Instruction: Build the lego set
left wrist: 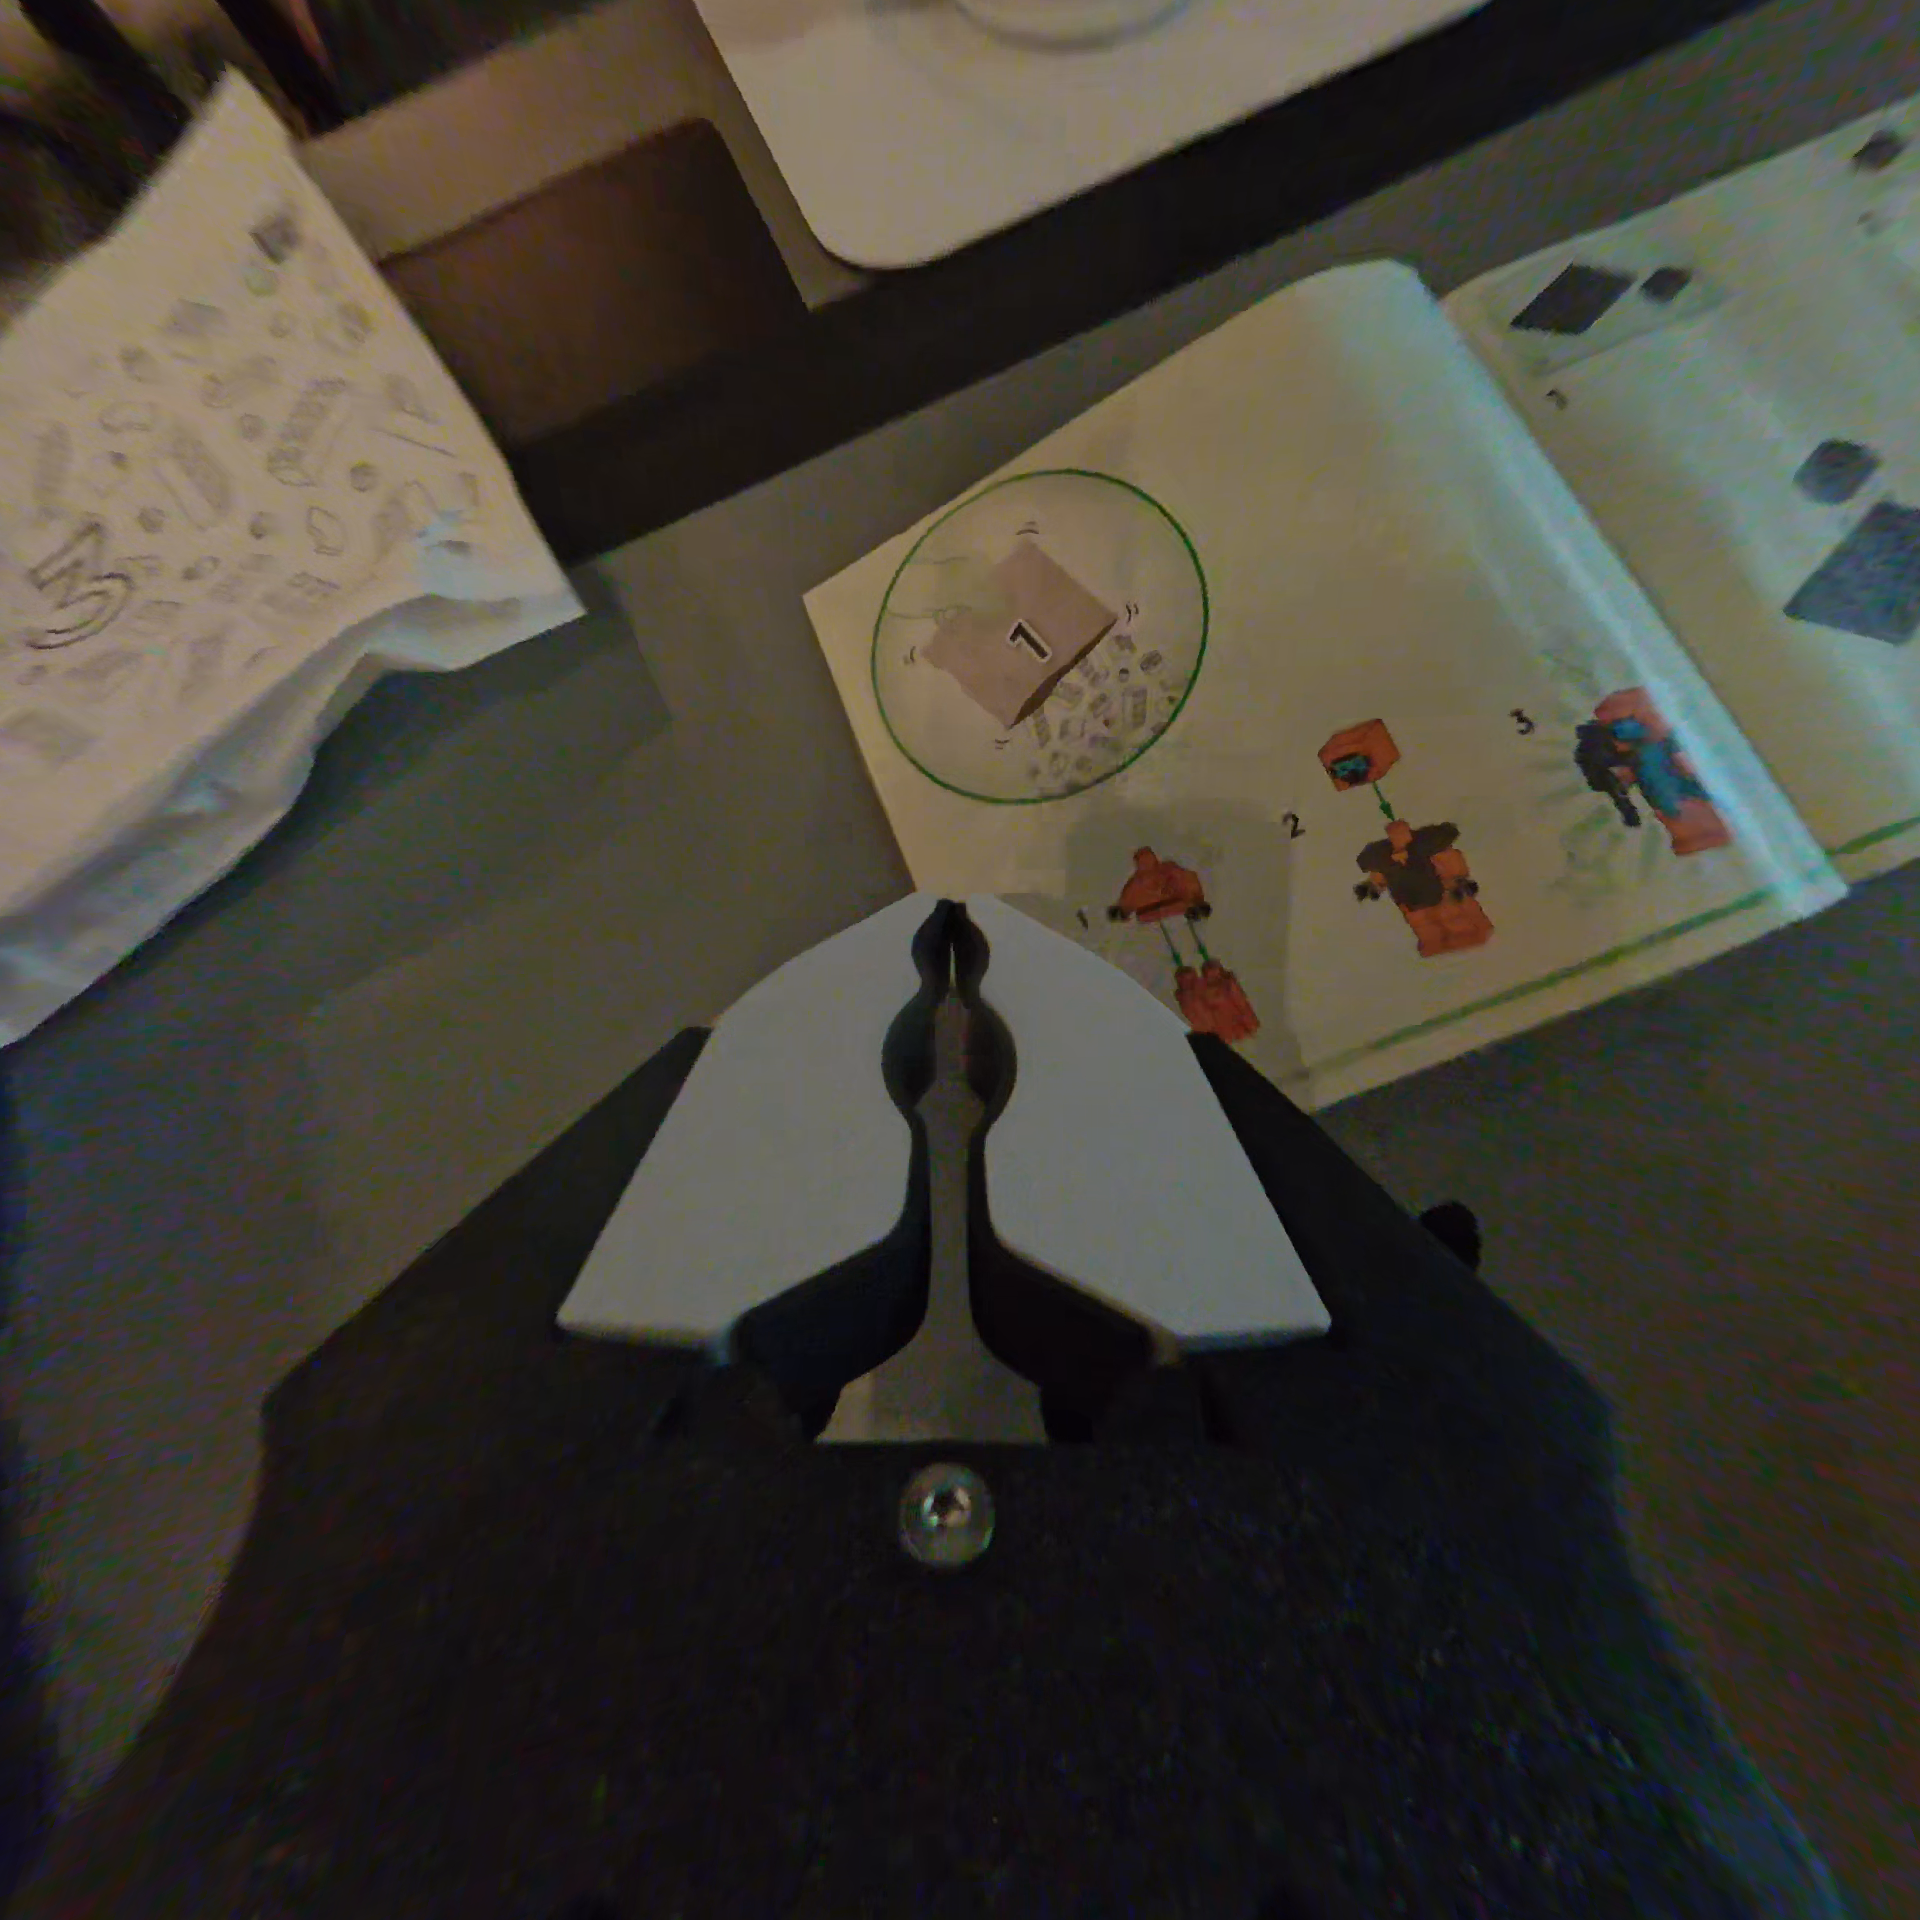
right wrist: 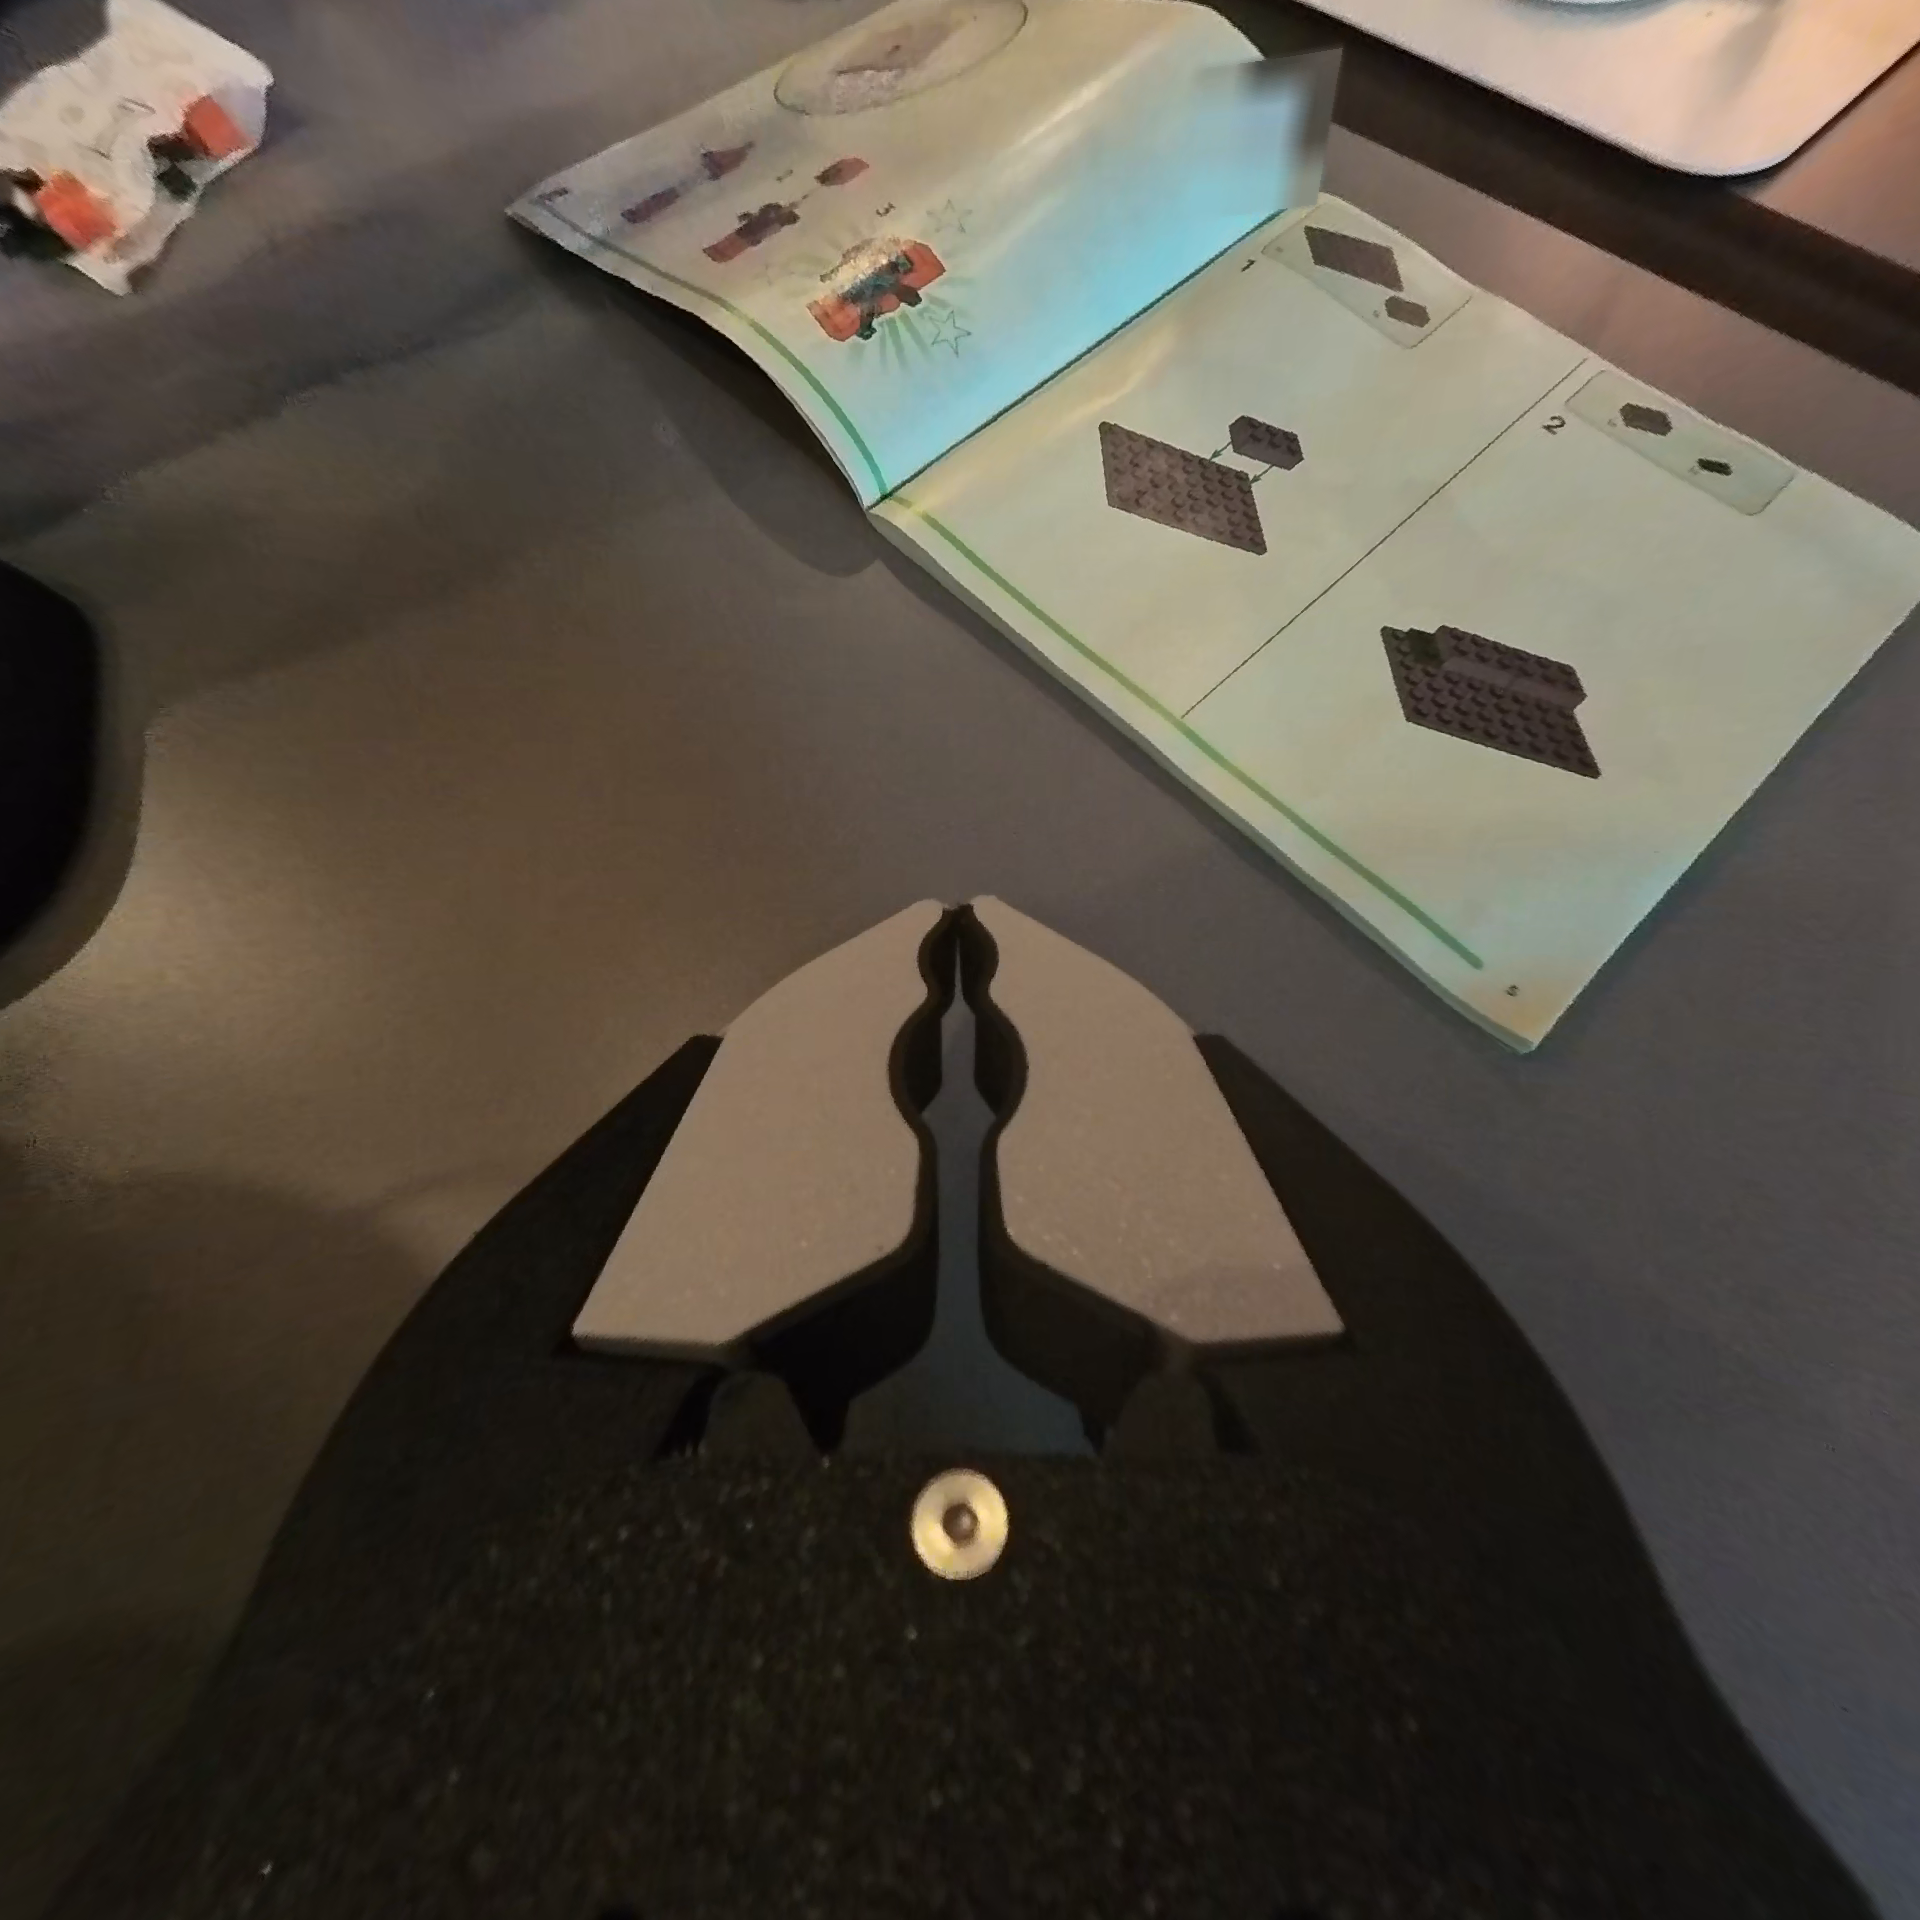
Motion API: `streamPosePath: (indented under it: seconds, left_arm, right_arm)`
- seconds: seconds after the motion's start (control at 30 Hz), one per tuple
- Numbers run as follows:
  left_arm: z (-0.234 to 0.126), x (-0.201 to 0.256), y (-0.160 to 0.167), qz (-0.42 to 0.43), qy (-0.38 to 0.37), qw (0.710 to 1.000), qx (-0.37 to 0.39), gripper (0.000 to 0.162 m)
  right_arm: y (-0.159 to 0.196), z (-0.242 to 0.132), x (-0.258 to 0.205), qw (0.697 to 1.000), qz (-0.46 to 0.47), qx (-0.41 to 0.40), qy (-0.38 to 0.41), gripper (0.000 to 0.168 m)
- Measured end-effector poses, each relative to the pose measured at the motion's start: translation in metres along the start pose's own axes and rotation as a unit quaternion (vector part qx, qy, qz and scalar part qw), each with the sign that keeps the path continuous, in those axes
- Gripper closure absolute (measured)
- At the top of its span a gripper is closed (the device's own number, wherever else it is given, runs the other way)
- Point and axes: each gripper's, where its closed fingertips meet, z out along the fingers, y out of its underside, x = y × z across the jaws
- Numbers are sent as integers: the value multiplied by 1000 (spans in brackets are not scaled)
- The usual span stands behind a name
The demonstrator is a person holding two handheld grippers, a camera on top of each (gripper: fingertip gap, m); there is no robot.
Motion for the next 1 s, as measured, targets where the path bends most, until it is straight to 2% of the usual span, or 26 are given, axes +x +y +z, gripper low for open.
streamPosePath:
  seconds: [0.13, 0.27, 0.3, 0.33, 0.43, 0.57, 0.67, 0.77, 0.83, 1.0]
  left_arm:
    - [-45, -16, 18, -34, -5, 998, 50, 162]
    - [-87, -50, 55, -85, -20, 994, 63, 162]
    - [-96, -60, 66, -98, -25, 993, 62, 160]
    - [-102, -69, 77, -113, -30, 992, 57, 149]
    - [-113, -91, 105, -159, -26, 986, 43, 139]
    - [-110, -89, 132, -219, 46, 974, 26, 127]
    - [-100, -88, 148, -226, 61, 972, 13, 123]
    - [-89, -87, 152, -243, 86, 966, 22, 116]
    - [-83, -84, 148, -249, 111, 962, 29, 115]
    - [-76, -82, 137, -270, 167, 947, 43, 131]
  right_arm:
    - [-1, -1, 0, 1000, -6, 1, 4, 168]
    - [-1, -1, -1, 1000, -8, 2, 2, 168]
    - [-2, -1, -2, 1000, -9, 2, 1, 168]
    - [-2, -1, -3, 1000, -10, 2, 0, 168]
    - [-2, 0, -5, 1000, -13, 1, -4, 168]
    - [-1, 0, -5, 1000, -14, 0, -4, 168]
    - [-1, 0, -5, 1000, -12, 0, -5, 168]
    - [0, 1, -6, 1000, -13, -3, -6, 168]
    - [1, 2, -6, 1000, -14, -5, -6, 168]
    - [2, 1, -4, 1000, -11, -5, -3, 168]
